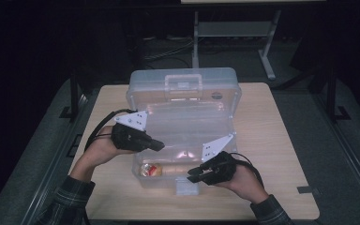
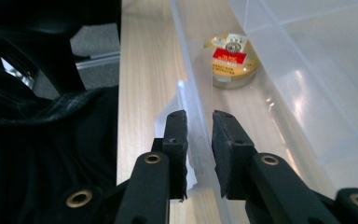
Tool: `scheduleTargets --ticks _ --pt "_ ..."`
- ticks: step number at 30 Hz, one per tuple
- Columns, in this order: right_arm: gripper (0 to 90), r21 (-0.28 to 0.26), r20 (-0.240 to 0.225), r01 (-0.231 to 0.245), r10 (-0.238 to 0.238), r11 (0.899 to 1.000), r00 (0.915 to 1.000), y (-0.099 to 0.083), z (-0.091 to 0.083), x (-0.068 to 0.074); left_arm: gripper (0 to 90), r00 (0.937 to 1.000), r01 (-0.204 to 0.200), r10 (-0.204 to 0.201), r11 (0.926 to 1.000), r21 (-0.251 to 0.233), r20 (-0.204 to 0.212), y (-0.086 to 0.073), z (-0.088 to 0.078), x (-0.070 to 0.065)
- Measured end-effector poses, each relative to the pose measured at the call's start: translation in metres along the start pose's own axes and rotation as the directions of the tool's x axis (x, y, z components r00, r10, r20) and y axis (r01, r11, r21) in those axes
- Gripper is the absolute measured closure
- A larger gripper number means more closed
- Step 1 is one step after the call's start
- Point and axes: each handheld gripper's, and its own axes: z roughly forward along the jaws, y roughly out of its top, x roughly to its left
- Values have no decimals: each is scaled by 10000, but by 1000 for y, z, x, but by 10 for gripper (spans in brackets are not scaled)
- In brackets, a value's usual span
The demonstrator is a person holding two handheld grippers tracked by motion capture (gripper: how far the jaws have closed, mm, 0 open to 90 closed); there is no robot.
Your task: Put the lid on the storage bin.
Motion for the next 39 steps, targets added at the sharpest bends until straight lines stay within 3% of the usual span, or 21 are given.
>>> scheduleTargets --ticks 11,20,31,39 --pt "758 -863 -316 -219 192 9960 9993 5 -21 7 898 10000 19 -19 10000 -23 12 -2 1 -2" --pt "851 -1451 -366 -155 103 9893 9993 5 -47 17 897 10000 30 -30 10000 -41 12 -3 1 -4" --pt "883 -2102 260 -190 250 9775 9994 0 -79 15 898 10000 14 -14 10000 -47 35 -5 3 -6" --pt "898 -2702 826 -482 730 9616 9939 -6 -101 6 897 10000 17 -16 10000 -62 69 -6 4 -8"
